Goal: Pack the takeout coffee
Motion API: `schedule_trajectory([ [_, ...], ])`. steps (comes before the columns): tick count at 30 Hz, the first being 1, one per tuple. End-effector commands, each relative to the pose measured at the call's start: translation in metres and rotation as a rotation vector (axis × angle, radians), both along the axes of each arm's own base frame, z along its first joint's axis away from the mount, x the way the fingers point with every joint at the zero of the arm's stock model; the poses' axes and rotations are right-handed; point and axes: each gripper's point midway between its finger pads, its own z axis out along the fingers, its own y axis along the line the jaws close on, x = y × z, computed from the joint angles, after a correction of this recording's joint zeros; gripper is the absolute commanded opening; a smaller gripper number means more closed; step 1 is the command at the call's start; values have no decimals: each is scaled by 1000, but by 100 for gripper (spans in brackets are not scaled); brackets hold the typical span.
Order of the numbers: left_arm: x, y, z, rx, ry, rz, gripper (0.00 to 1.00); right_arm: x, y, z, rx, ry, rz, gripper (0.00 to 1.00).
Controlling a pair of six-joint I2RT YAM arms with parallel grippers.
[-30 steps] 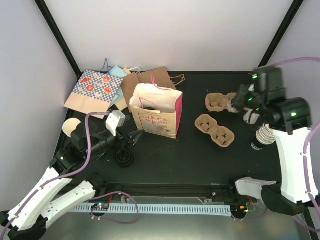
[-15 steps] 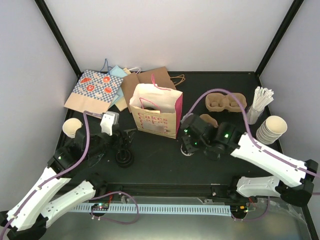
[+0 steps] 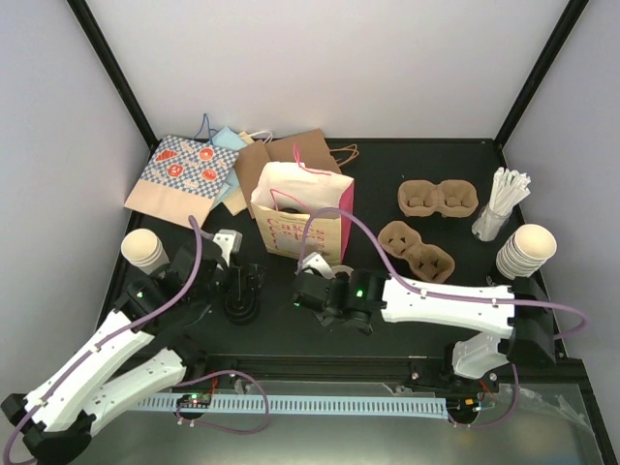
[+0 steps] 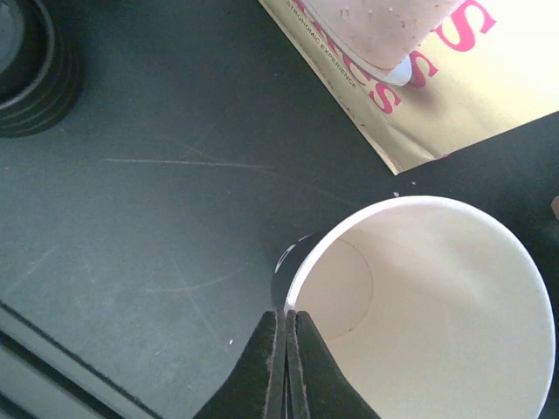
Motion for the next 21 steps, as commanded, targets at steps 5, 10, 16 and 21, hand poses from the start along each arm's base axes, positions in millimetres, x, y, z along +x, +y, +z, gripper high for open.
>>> schedule_trajectory([
  [5,-12,3,-35,40,209,49,99,9,7,-20,-51,-96,-30,6],
  [10,-18,-6,-54,16,249,11,99,6,8,-30,-52,-86,-21,9],
  [16,-24,-6,-75,-16,342,73,99,5,8,-29,-31,-80,-25,14],
  [21,-23,11,-80,5,315,158,99,1,12,-5,63,-77,-7,27],
])
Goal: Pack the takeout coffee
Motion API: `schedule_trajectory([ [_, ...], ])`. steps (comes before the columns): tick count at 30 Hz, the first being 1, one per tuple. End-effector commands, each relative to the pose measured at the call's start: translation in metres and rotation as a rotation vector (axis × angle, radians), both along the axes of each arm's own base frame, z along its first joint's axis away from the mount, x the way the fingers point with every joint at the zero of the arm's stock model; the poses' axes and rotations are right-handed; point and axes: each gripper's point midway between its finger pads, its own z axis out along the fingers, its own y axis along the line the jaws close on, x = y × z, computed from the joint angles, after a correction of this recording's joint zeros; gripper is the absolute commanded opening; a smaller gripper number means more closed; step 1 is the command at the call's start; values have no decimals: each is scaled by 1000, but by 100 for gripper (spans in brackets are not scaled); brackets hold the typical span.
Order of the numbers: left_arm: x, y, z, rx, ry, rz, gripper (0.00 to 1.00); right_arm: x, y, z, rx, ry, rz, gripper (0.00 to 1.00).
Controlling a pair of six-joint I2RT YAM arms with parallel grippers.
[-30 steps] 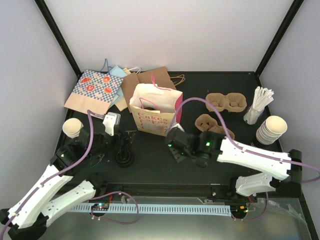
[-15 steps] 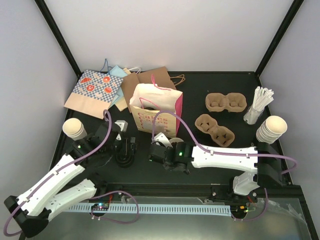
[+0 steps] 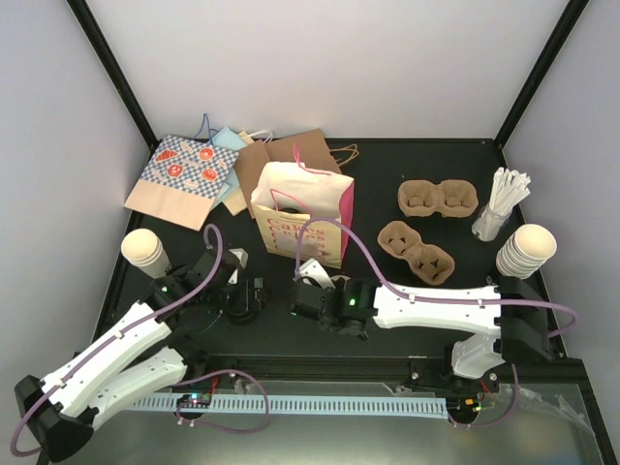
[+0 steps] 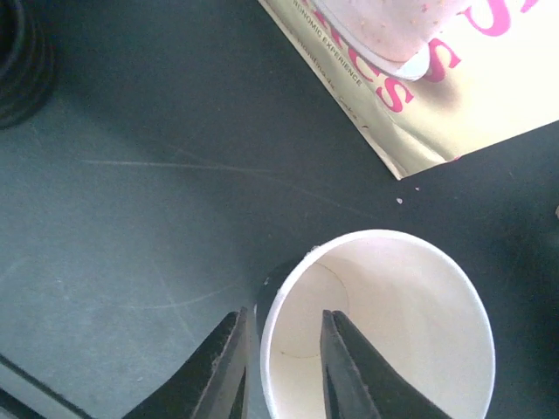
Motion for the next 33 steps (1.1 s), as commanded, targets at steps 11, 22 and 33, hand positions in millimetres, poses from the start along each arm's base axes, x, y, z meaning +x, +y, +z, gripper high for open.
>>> schedule_trajectory([
  [11,-7,38,-30,81,68,247,99,-2,8,81,347,-58,12,74],
  [22,-7,48,-58,223,157,283,99,12,-7,91,407,-141,-96,100],
  [33,5,45,-66,274,160,279,88,10,-6,93,405,-136,-84,100],
])
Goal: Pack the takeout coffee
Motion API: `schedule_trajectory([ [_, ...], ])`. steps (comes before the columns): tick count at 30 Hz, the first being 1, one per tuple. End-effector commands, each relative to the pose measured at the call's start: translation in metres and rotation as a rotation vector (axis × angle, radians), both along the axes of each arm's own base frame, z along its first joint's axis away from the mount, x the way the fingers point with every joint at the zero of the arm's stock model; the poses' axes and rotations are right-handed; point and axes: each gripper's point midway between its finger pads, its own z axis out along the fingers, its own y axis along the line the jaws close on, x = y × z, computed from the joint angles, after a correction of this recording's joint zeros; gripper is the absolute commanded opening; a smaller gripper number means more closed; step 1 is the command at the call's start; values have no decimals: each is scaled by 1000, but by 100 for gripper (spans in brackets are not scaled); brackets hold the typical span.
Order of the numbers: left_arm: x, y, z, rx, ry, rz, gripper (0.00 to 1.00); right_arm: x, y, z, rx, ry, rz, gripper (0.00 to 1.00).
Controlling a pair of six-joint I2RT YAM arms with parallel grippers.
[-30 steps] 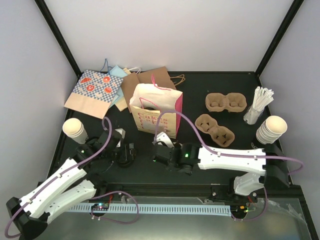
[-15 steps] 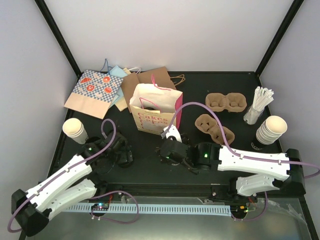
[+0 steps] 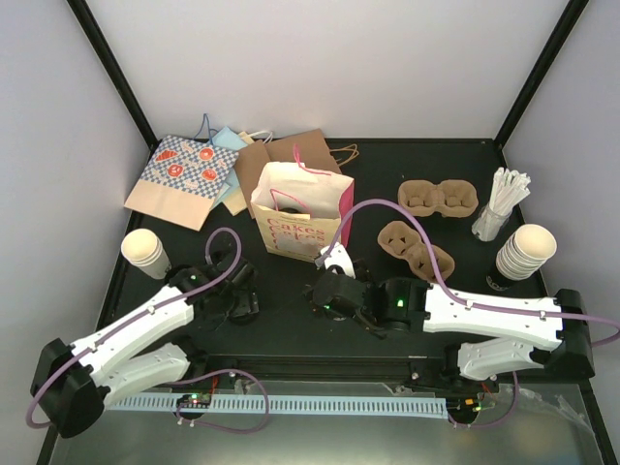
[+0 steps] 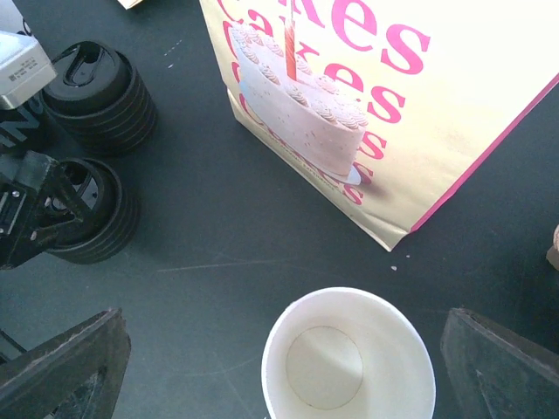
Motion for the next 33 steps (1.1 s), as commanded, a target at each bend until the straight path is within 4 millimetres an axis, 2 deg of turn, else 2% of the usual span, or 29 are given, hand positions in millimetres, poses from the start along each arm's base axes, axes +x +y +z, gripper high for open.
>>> schedule_trajectory([
  [1,10,1,-1,29,-19,11,87,3,2,15,58,-30,-17,100],
  [13,20,2,-5,89,-17,7,85,2,-1,16,66,-29,-14,100],
  [26,33,1,1,104,-69,11,86,-1,2,12,69,-18,8,100],
  [28,33,1,0,109,-67,10,83,-1,2,13,68,-18,8,100],
  [33,33,1,2,111,-69,5,66,-1,0,12,64,-17,9,100],
])
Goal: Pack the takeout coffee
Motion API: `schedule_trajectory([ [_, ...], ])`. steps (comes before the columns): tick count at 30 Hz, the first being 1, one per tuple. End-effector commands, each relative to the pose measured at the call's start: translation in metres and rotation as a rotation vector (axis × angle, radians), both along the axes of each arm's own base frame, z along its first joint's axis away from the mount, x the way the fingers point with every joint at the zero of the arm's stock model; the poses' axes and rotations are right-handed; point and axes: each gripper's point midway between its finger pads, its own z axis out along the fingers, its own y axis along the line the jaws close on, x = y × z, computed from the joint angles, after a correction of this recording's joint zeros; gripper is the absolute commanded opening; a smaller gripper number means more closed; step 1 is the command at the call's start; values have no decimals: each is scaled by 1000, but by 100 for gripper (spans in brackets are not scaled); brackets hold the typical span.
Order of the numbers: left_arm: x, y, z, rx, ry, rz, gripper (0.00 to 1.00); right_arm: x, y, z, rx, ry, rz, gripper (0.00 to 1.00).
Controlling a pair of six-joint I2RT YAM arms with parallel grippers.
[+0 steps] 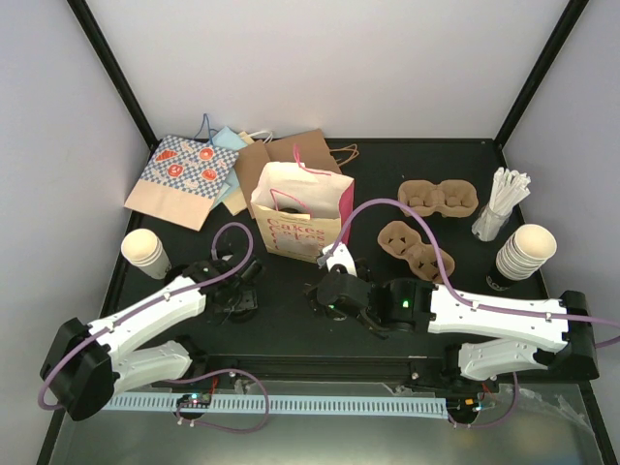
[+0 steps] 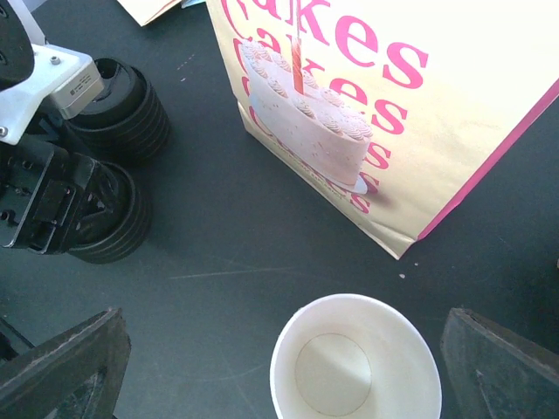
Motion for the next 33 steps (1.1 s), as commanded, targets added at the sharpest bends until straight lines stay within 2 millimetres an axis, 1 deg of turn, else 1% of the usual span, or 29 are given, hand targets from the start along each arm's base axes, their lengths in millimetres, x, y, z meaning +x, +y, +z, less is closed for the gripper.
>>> schedule_trajectory([
  [1,14,-6,18,-14,-56,0,64,0,-1,6,24,-12,-2,100],
  [4,12,-6,27,-23,-58,-10,63,0,-3,7,24,-17,-8,100],
  [8,7,-9,45,-65,-64,-28,63,2,-6,10,25,-31,-17,100],
  [13,-1,-6,66,-91,-74,-47,64,4,-9,11,28,-38,-36,100],
  [14,-3,-9,70,-109,-79,-64,64,5,-10,10,28,-37,-43,100],
  [15,-3,-13,74,-136,-86,-89,63,6,-12,9,28,-32,-55,100],
  [16,-5,-22,79,-181,-91,-137,62,8,-15,7,28,-19,-66,100],
  [17,-3,-37,85,-246,-115,-200,61,10,-18,6,33,-2,-73,100],
  [18,-8,-52,90,-322,-114,-262,61,11,-20,3,38,17,-75,100],
  [20,-12,-69,98,-412,-135,-317,61,14,-29,0,61,53,-87,100],
  [24,-19,-98,113,-539,-190,-426,65,18,-50,-2,125,112,-105,100],
  [25,-21,-106,120,-569,-216,-456,66,21,-57,-3,144,127,-122,100],
  [27,-24,-121,130,-616,-264,-516,67,21,-67,-9,173,167,-137,100],
  [28,-24,-128,134,-631,-286,-544,67,26,-77,-13,187,187,-170,100],
  [30,-23,-139,140,-626,-331,-584,66,29,-89,-24,206,236,-207,100],
  [33,-21,-156,146,-583,-382,-662,65,31,-102,-33,243,276,-253,100],
])
